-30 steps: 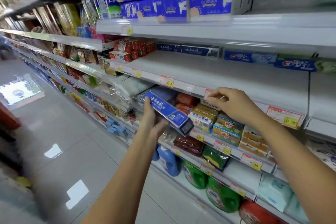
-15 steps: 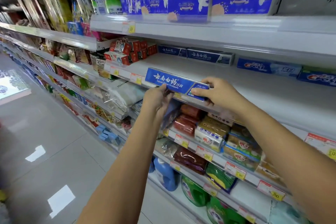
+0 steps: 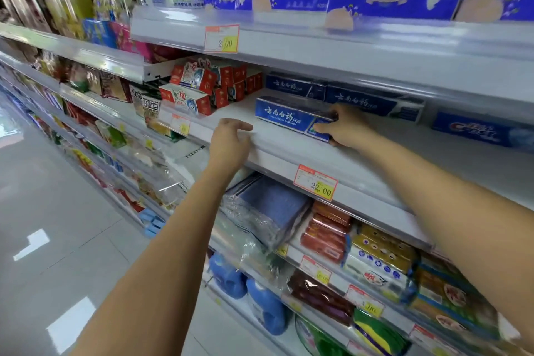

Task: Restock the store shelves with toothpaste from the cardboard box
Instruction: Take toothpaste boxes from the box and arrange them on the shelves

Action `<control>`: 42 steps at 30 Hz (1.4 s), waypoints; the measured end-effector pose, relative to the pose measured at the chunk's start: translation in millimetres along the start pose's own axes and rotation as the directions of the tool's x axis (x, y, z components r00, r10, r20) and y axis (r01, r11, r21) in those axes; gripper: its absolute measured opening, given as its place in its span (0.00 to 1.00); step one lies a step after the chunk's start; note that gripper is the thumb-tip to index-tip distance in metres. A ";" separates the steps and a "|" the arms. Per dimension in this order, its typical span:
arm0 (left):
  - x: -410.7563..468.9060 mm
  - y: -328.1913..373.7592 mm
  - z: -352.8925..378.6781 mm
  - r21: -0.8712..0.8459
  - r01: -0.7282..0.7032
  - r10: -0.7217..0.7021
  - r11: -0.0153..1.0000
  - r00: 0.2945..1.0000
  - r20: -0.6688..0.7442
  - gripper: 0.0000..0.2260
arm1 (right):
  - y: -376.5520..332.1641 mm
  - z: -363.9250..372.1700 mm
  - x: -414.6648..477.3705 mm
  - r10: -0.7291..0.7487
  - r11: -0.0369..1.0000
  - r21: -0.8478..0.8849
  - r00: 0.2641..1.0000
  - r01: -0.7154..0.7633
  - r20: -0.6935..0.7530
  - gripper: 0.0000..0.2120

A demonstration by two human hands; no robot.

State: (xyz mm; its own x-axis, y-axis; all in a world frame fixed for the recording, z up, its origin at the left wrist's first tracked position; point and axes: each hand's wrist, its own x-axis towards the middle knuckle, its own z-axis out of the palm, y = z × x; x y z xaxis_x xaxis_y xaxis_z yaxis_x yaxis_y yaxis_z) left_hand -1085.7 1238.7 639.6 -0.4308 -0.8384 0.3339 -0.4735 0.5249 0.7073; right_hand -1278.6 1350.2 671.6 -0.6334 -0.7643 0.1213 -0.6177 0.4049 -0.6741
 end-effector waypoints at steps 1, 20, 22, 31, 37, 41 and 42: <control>10.2 -6.9 -1.3 0.042 -0.039 0.038 0.998 0.999 0.012 0.13 | -2.7 6.2 9.1 0.006 0.998 -0.061 1.000 -0.007 -0.030 0.13; 102.2 -54.3 -33.0 0.257 -0.374 0.216 0.891 0.848 0.484 0.18 | -47.2 81.5 94.4 0.185 0.940 -0.174 0.867 -0.293 -0.464 0.22; 105.6 -53.0 -34.8 0.255 -0.386 0.217 0.887 0.834 0.508 0.18 | -51.2 87.6 96.2 0.158 0.922 -0.250 0.876 -0.296 -0.456 0.23; 107.6 -52.9 -36.4 0.291 -0.410 0.202 0.865 0.814 0.545 0.19 | -50.4 98.6 109.6 -0.125 0.610 -0.790 0.978 -0.059 -0.169 0.21; 109.9 -53.3 -41.7 0.264 -0.421 0.205 0.868 0.786 0.583 0.19 | -49.7 98.9 117.7 -0.016 0.714 -0.696 0.993 -0.068 -0.113 0.27; 109.9 -54.7 -41.5 0.259 -0.423 0.207 0.868 0.784 0.586 0.20 | -44.0 99.1 123.4 -0.047 0.753 -0.658 0.994 -0.032 -0.102 0.28; 109.6 -54.7 -41.5 0.261 -0.425 0.208 0.867 0.783 0.587 0.20 | -42.5 99.3 124.8 -0.057 0.768 -0.640 0.993 -0.021 -0.101 0.27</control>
State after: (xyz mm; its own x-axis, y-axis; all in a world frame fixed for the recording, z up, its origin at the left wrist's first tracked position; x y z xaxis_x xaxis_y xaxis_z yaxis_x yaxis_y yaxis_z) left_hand -1075.2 1111.9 663.3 -0.8861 -0.4615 0.0427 -0.4277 0.8497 0.3085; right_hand -1285.2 1187.7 643.0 -0.6410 -0.7316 0.2321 -0.7594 0.6484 -0.0538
